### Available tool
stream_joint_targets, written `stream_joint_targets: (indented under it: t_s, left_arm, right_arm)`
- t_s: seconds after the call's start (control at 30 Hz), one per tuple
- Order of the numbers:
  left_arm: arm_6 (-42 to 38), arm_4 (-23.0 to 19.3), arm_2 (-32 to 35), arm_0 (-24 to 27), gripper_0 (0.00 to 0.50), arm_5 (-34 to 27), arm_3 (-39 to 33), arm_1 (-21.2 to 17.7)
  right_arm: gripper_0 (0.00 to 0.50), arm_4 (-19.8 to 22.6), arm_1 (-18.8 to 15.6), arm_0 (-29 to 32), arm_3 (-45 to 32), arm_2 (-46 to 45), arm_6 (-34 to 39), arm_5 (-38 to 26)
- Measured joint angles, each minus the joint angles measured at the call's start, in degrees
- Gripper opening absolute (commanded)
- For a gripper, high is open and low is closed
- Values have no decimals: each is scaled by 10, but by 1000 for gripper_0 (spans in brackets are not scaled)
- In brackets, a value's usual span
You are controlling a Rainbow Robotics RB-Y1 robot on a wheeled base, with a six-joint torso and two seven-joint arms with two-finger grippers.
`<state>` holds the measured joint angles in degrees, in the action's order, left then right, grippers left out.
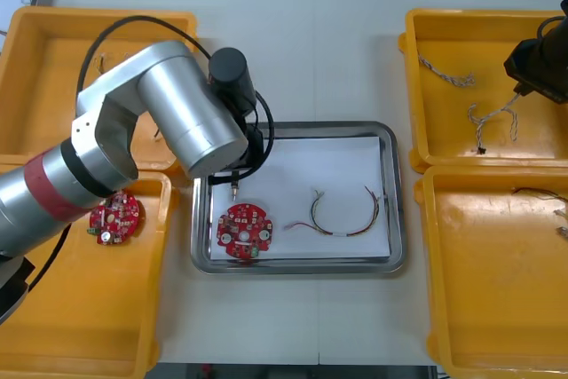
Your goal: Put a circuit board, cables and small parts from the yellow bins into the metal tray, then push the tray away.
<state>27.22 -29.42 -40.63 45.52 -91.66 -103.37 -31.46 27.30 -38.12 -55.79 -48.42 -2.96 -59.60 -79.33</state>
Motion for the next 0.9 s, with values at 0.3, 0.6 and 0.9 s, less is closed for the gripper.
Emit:
stream_joint_targets:
  t_s: [0.3, 0.6, 0.9]
  left_arm:
    - [0, -53, 102, 0, 500, -65, -72, -29]
    - [0, -128, 197, 2, 500, -134, -78, -75]
    - [0, -186, 277, 13, 500, -171, -23, -112]
  right_arm:
    - [0, -3, -4, 0, 17, 0, -27, 25]
    - [500, -5, -5, 0, 18, 0, -30, 25]
    - [500, -5, -6, 0, 18, -28, -38, 11]
